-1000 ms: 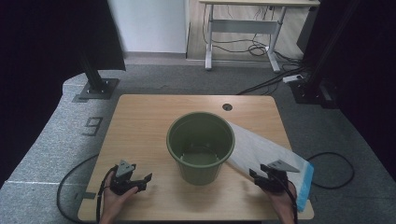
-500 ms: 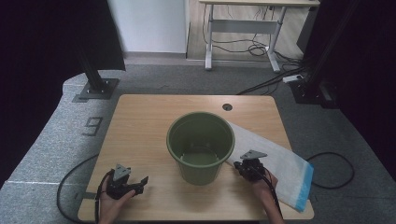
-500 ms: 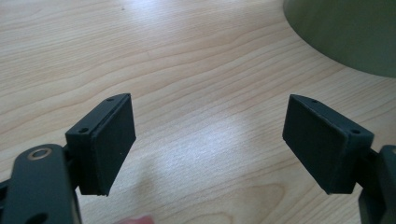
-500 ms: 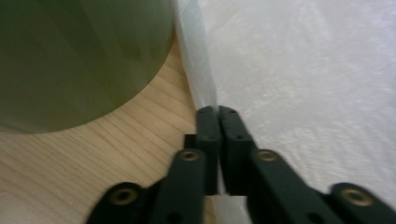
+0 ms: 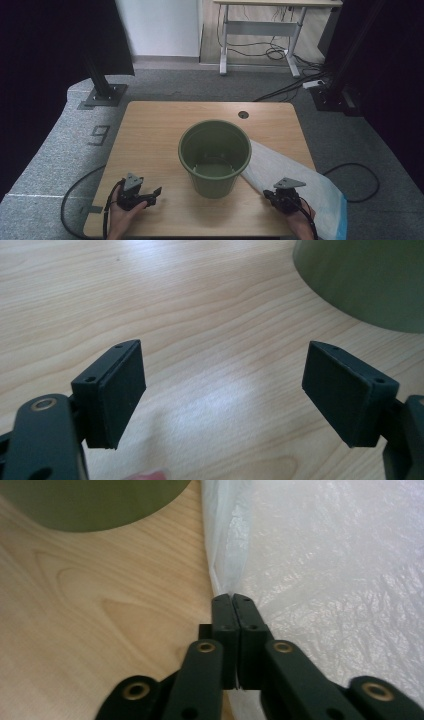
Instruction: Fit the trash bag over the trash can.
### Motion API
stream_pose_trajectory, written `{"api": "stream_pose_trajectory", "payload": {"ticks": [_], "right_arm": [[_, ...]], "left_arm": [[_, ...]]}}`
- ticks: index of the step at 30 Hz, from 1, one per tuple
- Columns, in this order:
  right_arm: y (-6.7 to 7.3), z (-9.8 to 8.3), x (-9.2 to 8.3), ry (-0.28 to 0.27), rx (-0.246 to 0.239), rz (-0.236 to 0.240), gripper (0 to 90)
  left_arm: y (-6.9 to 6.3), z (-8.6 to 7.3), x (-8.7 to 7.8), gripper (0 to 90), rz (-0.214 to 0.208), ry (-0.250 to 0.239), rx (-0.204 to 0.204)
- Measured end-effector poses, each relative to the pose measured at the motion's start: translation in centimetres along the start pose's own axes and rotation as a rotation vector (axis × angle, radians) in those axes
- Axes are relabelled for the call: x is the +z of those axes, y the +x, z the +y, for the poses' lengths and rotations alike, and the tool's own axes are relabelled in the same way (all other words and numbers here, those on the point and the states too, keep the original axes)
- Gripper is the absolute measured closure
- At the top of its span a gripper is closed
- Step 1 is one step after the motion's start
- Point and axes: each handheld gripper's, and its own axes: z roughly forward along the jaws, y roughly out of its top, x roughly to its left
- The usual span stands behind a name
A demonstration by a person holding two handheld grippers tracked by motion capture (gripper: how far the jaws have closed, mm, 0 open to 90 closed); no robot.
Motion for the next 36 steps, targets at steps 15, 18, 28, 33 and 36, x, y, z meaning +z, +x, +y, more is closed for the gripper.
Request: {"api": "stream_pose_trajectory", "payload": {"ticks": [15,18,28,33,36], "right_arm": [[0.9,4.4,5.4,-0.070,-0.040,-0.083,33.0],[0.4,5.2,6.0,-0.067,-0.032,-0.043,46.7],[-0.1,4.1,5.1,-0.023,-0.046,0.031,88.3],[0.2,1.8,2.1,-0.020,-0.041,0.042,88.0],[0.0,1.3,1.4,-0.009,-0.041,0.059,84.9]], "left_arm": [[-0.2,0.5,1.3,18.1,-0.003,0.026,0.030],[-0.3,0.3,1.1,18.1,0.005,0.024,0.028],[-0.2,-0.2,0.7,18.1,0.040,0.037,0.039],[-0.1,-0.2,0.5,18.2,0.040,0.029,0.033],[-0.1,-0.2,0.5,18.3,0.038,0.026,0.032]]}}
